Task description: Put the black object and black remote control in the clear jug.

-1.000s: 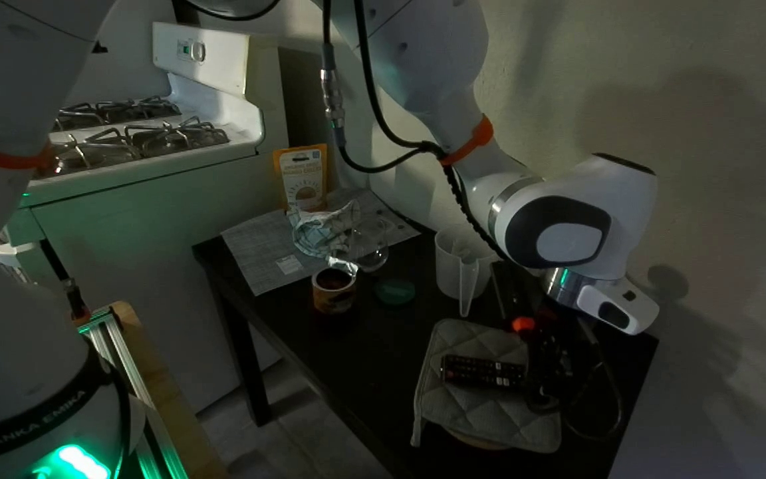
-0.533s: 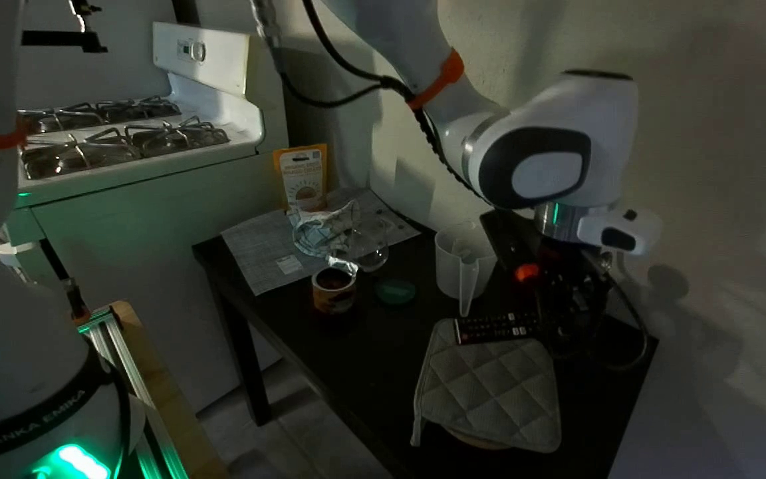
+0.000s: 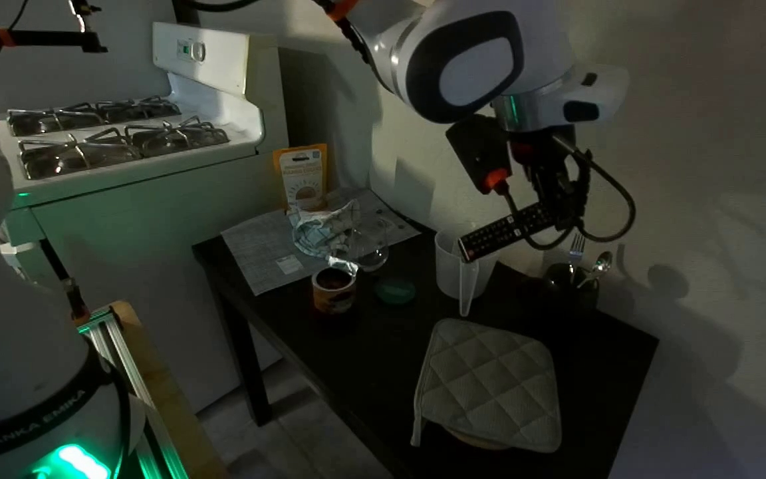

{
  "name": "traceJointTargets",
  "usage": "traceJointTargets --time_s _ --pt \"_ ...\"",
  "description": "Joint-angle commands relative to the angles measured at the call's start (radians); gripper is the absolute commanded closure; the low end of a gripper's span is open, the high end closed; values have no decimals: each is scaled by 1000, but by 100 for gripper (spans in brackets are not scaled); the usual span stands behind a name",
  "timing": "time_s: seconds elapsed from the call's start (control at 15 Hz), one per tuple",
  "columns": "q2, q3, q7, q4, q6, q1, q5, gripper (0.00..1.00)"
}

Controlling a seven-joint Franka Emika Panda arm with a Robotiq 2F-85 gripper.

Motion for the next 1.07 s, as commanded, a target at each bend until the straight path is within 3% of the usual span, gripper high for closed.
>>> traceJointTargets --time_s 0.0,0.27,0.4,0.47,0.67,0.8,1.0 --pt "-77 54 -9 -166 279 35 45 77" --pt "-27 105 -14 -225 627 77 48 77" --pt "34 109 -38 -247 798 82 43 77" --pt "79 91 -92 -263 870 106 92 77" --pt "198 92 -146 -264 998 121 168 77" --pt "278 109 -115 -241 1068 111 156 77" --pt "290 128 -103 -260 1158 116 142 77"
